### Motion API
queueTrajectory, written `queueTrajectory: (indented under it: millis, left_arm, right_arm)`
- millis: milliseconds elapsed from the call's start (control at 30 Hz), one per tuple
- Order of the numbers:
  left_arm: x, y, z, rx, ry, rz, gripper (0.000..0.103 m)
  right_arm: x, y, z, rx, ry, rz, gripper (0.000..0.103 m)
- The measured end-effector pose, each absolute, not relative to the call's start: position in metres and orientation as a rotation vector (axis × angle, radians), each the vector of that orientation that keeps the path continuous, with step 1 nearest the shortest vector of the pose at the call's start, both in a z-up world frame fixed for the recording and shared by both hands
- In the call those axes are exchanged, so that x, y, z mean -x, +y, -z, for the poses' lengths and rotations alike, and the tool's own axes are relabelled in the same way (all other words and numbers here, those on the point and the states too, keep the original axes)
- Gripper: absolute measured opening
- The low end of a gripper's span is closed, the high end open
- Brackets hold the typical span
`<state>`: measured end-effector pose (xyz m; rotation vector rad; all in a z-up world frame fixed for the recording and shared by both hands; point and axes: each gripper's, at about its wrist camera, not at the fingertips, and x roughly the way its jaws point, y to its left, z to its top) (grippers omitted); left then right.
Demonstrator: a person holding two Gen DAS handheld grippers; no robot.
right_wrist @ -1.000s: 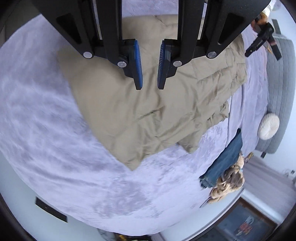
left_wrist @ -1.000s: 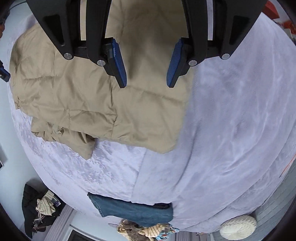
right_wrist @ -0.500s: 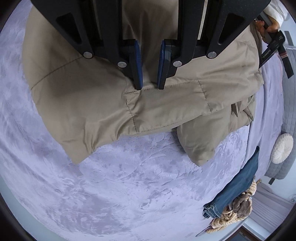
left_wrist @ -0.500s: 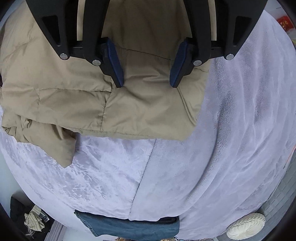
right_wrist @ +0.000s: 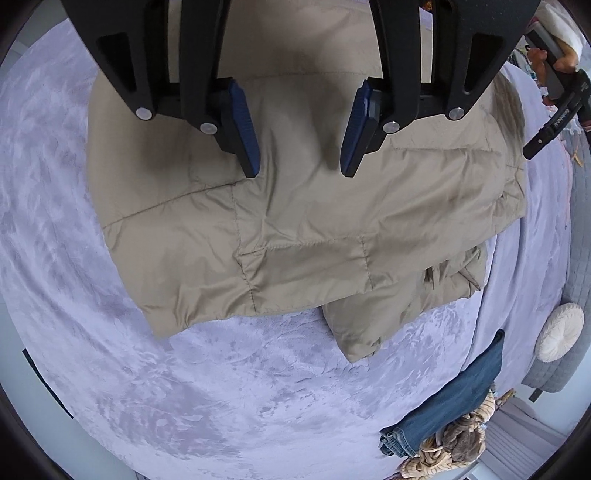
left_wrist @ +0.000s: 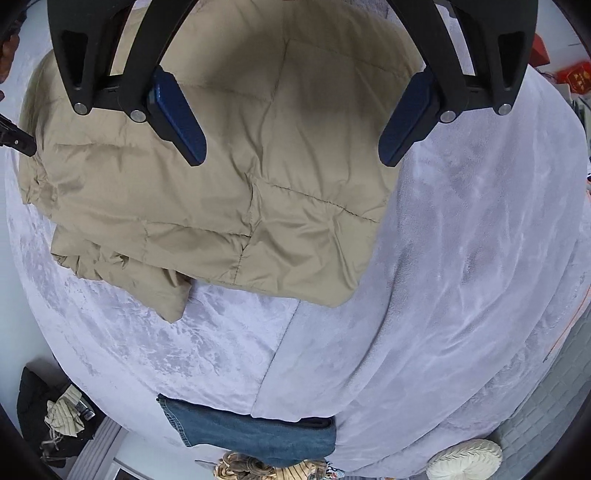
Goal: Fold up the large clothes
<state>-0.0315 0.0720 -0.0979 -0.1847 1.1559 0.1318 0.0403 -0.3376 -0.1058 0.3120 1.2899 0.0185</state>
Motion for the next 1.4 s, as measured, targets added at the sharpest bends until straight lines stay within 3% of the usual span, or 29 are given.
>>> queueTrajectory:
  millis: [100,167,300,400,667,867,900,933,1100,1400]
  left_arm:
    - [0.038,0.068,0.092,0.181,1.153,-0.129,0.096]
    - [0.043,0.063,0.088,0.165,1.144,-0.138,0.103]
    - [0.049,0.056,0.083,0.162,1.146,-0.140,0.103]
    - [0.053,0.053,0.083,0.177,1.146,-0.135,0.103]
    - [0.054,0.062,0.099,0.181,1.185,-0.084,0.103]
    - [0.051,0.084,0.106,0.149,1.202,-0.013,0.103]
    - [0.051,0.088,0.107,0.149,1.206,-0.003,0.103]
    - [0.050,0.093,0.108,0.150,1.207,-0.001,0.103]
    - [0.050,0.122,0.115,0.159,1.211,0.004,0.103]
    - [0.048,0.177,0.136,0.388,1.253,0.115,0.103]
  right_arm:
    - [-0.034,-0.334,0.101,-0.305,1.286,-0.028,0.054]
    - [-0.030,-0.332,0.099,-0.303,1.292,-0.037,0.054]
    - [-0.026,-0.326,0.096,-0.291,1.291,-0.065,0.072]
    - [-0.024,-0.321,0.095,-0.296,1.281,-0.100,0.078]
    - [-0.019,-0.302,0.094,-0.312,1.274,-0.136,0.085]
    - [-0.007,-0.284,0.096,-0.477,1.233,-0.179,0.088]
    - [-0.004,-0.281,0.096,-0.506,1.221,-0.182,0.090]
    - [-0.002,-0.277,0.096,-0.533,1.209,-0.180,0.103]
    - [0.003,-0.255,0.100,-0.612,1.183,-0.185,0.103]
    - [-0.002,-0.218,0.126,-0.642,1.307,-0.195,0.103]
